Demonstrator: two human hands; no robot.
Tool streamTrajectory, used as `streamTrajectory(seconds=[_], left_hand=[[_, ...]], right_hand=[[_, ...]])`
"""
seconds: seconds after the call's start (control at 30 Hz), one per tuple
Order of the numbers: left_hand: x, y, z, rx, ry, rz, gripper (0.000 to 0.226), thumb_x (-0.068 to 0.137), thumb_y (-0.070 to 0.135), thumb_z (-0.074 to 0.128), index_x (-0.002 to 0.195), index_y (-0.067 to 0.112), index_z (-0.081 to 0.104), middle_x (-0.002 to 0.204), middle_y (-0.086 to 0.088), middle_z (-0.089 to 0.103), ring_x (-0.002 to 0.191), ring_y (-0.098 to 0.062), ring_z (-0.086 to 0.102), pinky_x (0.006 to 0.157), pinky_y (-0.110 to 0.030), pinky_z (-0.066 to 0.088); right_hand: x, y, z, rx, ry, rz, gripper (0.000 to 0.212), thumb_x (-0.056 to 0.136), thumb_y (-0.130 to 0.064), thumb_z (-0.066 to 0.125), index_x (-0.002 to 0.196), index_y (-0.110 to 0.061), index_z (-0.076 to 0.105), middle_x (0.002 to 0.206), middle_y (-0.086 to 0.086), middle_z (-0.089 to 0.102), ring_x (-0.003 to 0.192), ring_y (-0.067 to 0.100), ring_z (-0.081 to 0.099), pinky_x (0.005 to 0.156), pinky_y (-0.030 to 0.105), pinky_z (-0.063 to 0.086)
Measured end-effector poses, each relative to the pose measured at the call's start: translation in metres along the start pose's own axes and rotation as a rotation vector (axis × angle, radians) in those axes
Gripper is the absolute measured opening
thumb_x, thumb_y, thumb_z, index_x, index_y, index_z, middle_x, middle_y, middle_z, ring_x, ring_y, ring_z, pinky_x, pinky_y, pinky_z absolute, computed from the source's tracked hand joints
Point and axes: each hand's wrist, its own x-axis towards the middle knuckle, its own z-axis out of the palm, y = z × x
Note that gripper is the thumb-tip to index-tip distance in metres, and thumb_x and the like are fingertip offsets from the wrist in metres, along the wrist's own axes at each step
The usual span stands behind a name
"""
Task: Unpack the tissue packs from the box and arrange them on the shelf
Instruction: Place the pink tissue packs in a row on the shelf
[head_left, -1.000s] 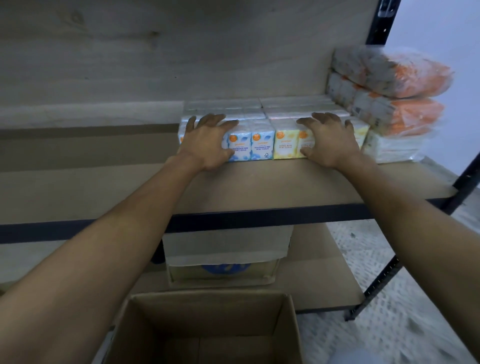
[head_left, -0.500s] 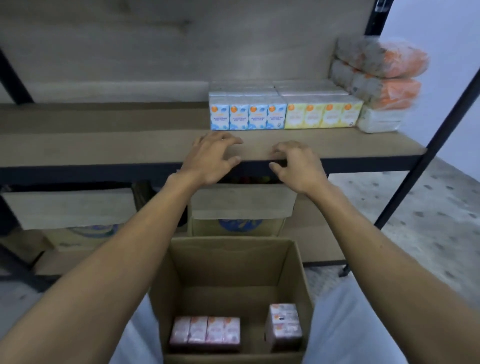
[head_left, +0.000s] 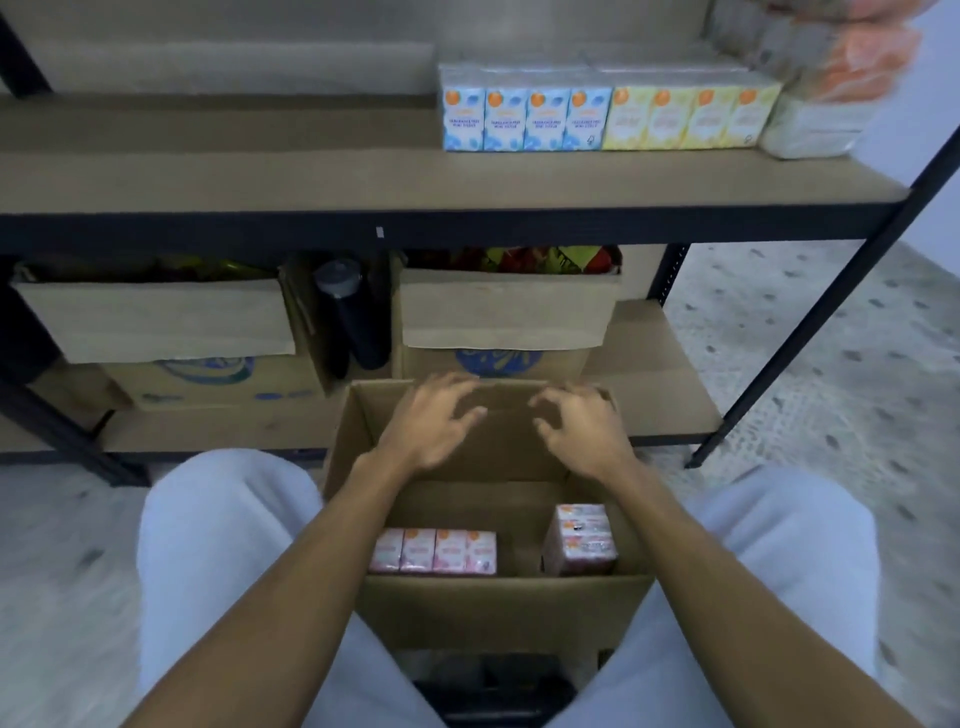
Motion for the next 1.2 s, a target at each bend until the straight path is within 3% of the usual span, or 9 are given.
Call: streamTrajectory(seconds=[0.13, 0.37, 0.6, 0.8, 0.9, 1.2], left_hand=[[-0.018, -0.028, 0.042, -0.002, -0.271, -0.143, 0.048, 0.096, 0.044, 0.047, 0.142, 0.034, 0.04, 0.151, 0.0, 0.037, 0.14, -0.023, 0.031, 0.114, -0.05, 0.025], [-0.029, -0.077, 0.103, 0.015, -0.556, -0.334, 0.059, 0.096, 0.048, 0.045, 0.148, 0.025, 0.031, 0.157, -0.005, 0.026, 0.142, -0.027, 0.026, 0.114, -0.041, 0.023], [-0.028, -0.126, 0.156, 0.008, -0.681, -0.349, 0.065, 0.091, 0.048, 0.055, 0.148, 0.026, 0.033, 0.156, -0.003, 0.029, 0.141, -0.024, 0.029, 0.114, -0.034, 0.026], [-0.026, -0.161, 0.192, 0.01, -0.846, -0.328, 0.077, 0.084, 0.056, 0.059, 0.15, 0.036, 0.025, 0.159, 0.005, 0.02, 0.144, -0.019, 0.019, 0.118, -0.038, 0.018], [-0.034, -0.171, 0.202, 0.023, -0.852, -0.329, 0.081, 0.079, 0.052, 0.067, 0.148, 0.037, 0.028, 0.156, 0.008, 0.027, 0.142, -0.017, 0.025, 0.116, -0.031, 0.02], [-0.036, -0.177, 0.215, -0.041, -0.832, -0.428, 0.076, 0.074, 0.048, 0.075, 0.141, 0.032, 0.043, 0.15, 0.002, 0.038, 0.134, -0.02, 0.037, 0.109, -0.029, 0.03]], right_hand=[[-0.009, 0.019, 0.046, -0.039, -0.237, 0.132, 0.037, 0.091, -0.036, 0.057, 0.127, -0.029, 0.054, 0.142, 0.007, 0.047, 0.132, 0.026, 0.039, 0.106, 0.042, 0.036], [-0.003, 0.043, 0.093, -0.116, -0.45, 0.238, 0.048, 0.09, -0.047, 0.056, 0.131, -0.024, 0.051, 0.135, 0.006, 0.051, 0.128, 0.029, 0.042, 0.106, 0.047, 0.03], [0.001, 0.059, 0.133, -0.31, -0.663, 0.306, 0.059, 0.08, -0.062, 0.058, 0.123, -0.022, 0.058, 0.132, 0.01, 0.055, 0.125, 0.03, 0.044, 0.105, 0.044, 0.028], [0.013, 0.059, 0.146, -0.36, -0.751, 0.328, 0.051, 0.077, -0.051, 0.068, 0.117, -0.02, 0.06, 0.125, 0.007, 0.058, 0.119, 0.029, 0.049, 0.102, 0.042, 0.032], [0.019, 0.061, 0.15, -0.392, -0.799, 0.345, 0.054, 0.075, -0.049, 0.073, 0.117, -0.019, 0.059, 0.123, 0.007, 0.059, 0.117, 0.029, 0.052, 0.104, 0.043, 0.033], [0.024, 0.065, 0.153, -0.395, -0.856, 0.341, 0.043, 0.073, -0.031, 0.08, 0.11, -0.017, 0.062, 0.12, 0.008, 0.059, 0.115, 0.029, 0.054, 0.105, 0.047, 0.034]])
